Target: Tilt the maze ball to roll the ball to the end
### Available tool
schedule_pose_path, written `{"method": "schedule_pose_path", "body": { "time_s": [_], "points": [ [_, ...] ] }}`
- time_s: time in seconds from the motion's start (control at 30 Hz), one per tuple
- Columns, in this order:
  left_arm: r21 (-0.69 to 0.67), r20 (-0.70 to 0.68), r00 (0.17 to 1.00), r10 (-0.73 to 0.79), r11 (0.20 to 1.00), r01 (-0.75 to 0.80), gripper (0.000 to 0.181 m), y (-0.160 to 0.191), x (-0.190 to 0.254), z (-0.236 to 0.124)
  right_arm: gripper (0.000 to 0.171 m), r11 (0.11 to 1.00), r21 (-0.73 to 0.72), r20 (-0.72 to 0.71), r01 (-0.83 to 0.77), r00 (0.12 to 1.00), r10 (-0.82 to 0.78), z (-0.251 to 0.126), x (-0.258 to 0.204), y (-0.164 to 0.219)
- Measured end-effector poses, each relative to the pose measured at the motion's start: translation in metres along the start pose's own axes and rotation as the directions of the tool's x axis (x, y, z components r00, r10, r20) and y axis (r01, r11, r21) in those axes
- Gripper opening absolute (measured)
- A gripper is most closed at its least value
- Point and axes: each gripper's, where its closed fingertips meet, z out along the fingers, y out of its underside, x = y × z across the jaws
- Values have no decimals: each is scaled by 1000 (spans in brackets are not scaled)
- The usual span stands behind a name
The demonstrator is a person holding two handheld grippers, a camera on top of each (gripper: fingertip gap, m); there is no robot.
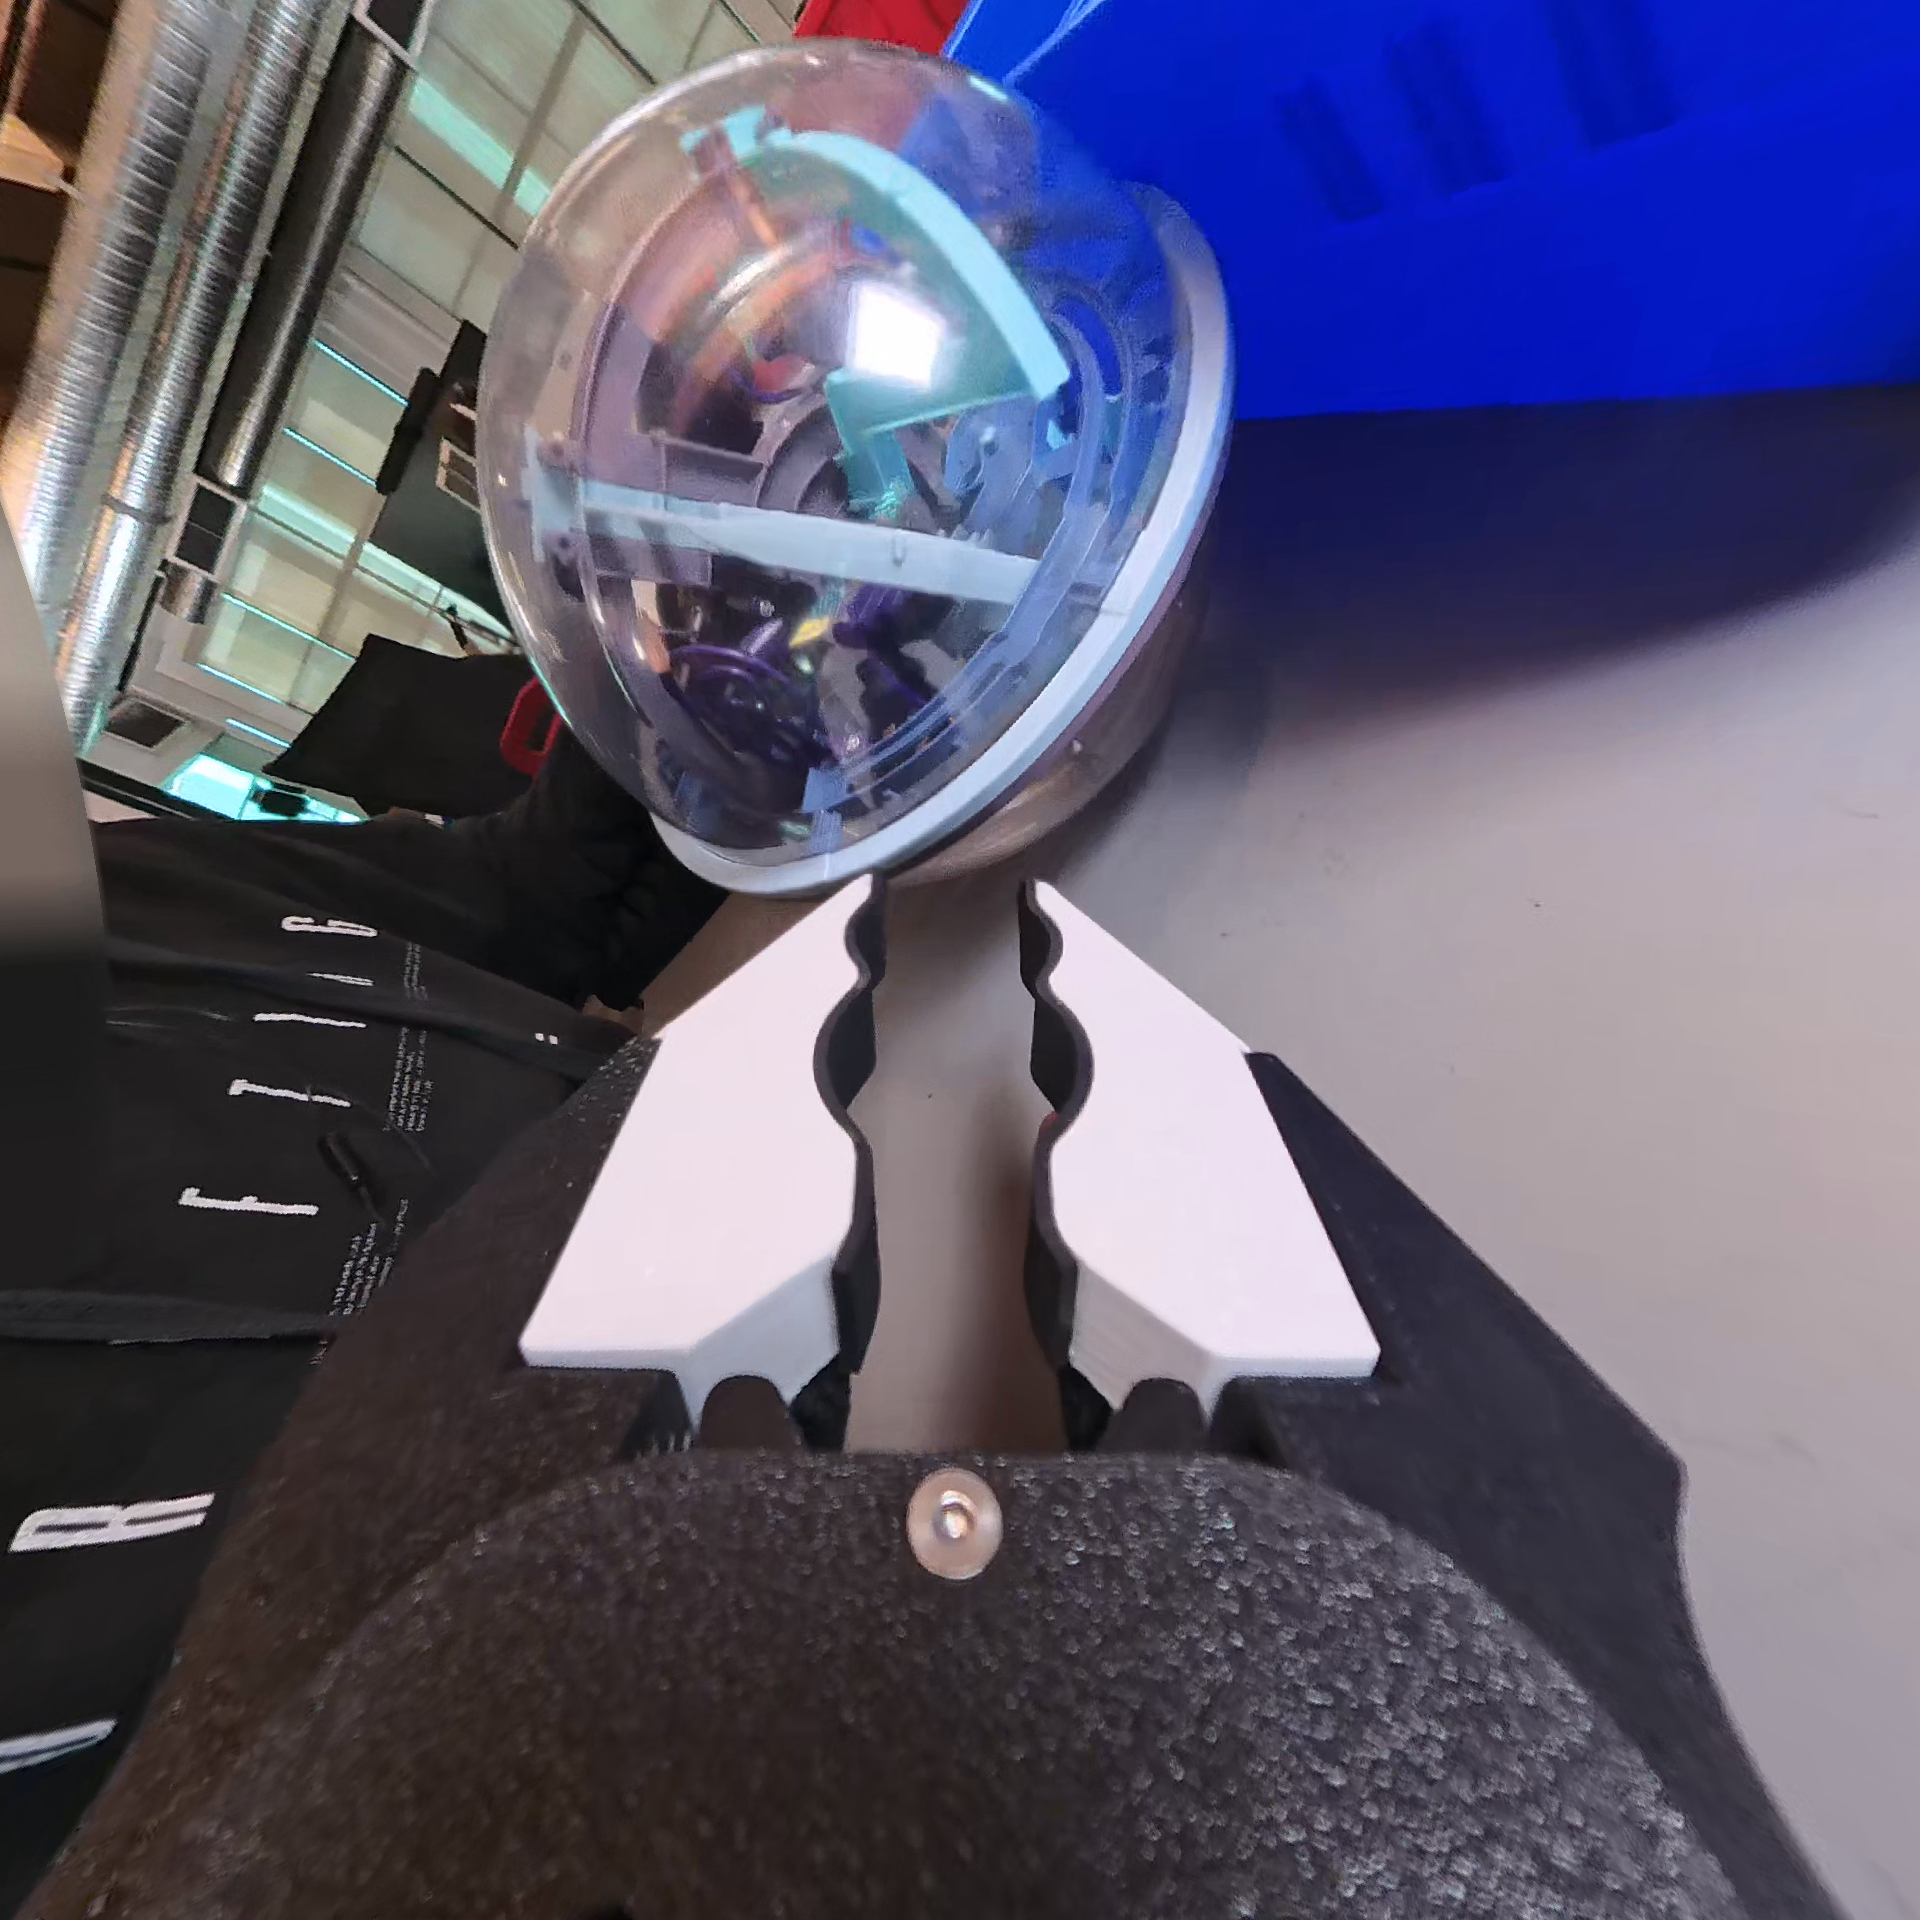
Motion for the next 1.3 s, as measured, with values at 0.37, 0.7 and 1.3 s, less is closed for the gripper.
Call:
{"method": "schedule_pose_path", "body": {
  "time_s": [0.37,0.7,1.3],
  "points": [
    [227,175,975,135,958,-173,54,-64,-13,-46,16,1000,-11,9,16,1000,-16,4,-2,0],
    [226,151,978,145,958,-177,80,-75,-29,-30,19,1000,9,74,8,997,-8,6,-19,-2],
    [203,129,986,104,971,-129,12,-62,-34,-32,13,998,7,167,-57,984,55,17,-30,-2]
  ]
}}
